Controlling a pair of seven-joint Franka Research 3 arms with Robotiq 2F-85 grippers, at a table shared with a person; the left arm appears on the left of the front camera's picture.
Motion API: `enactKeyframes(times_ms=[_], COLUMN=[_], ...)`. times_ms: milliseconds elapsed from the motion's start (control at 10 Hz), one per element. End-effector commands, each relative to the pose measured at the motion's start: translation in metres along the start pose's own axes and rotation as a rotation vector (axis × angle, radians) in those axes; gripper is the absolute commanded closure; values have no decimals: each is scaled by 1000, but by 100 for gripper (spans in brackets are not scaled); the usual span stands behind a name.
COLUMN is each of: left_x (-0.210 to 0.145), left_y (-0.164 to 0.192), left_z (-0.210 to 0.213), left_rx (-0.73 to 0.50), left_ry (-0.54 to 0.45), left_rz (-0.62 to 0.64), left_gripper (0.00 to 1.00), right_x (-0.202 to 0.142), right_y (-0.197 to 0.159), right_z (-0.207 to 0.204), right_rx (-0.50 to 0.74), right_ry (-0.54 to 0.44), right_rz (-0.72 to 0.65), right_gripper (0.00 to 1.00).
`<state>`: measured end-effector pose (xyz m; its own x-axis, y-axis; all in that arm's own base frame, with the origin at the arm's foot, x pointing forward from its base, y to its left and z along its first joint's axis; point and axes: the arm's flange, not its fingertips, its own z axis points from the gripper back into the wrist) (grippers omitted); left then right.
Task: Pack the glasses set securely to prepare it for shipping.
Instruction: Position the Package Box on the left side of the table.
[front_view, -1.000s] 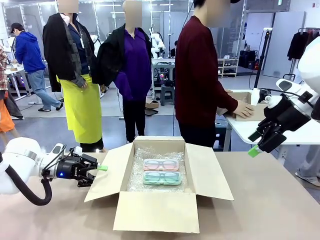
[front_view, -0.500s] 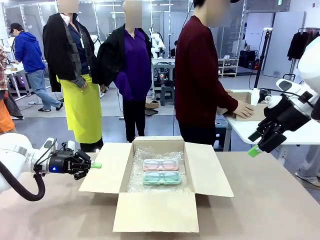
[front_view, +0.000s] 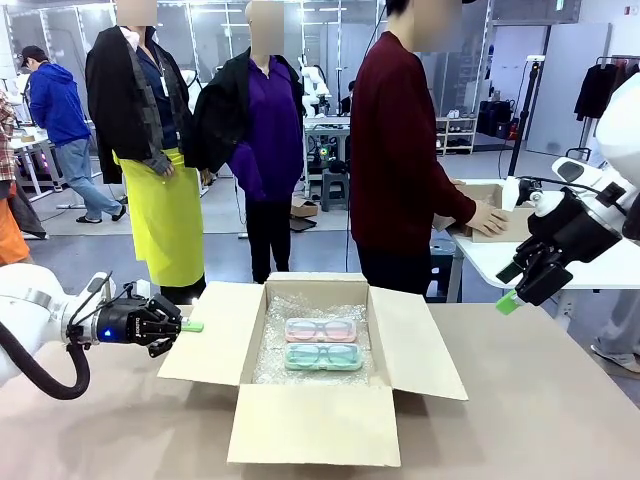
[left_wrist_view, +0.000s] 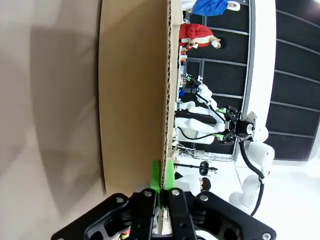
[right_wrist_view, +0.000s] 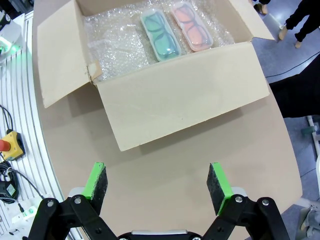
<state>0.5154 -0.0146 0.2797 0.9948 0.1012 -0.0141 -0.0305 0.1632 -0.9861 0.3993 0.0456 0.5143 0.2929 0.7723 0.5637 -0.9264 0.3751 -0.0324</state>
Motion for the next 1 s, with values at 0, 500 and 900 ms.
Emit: enactKeyframes(times_ms=[0, 500, 900], left_x=[2, 0, -11], left_y=[-12, -9, -8], left_z=[18, 136, 246], left_rx=[4, -24, 7], left_ry=[18, 50, -40], left_rz=[4, -37, -123], left_gripper=[100, 100, 100], right_x=[2, 2, 2], right_y=[0, 0, 0], right_z=[2, 2, 2], right_rx=[5, 5, 5], right_ry=[6, 6, 6], right_rz=[5, 5, 5], right_gripper=[0, 0, 0])
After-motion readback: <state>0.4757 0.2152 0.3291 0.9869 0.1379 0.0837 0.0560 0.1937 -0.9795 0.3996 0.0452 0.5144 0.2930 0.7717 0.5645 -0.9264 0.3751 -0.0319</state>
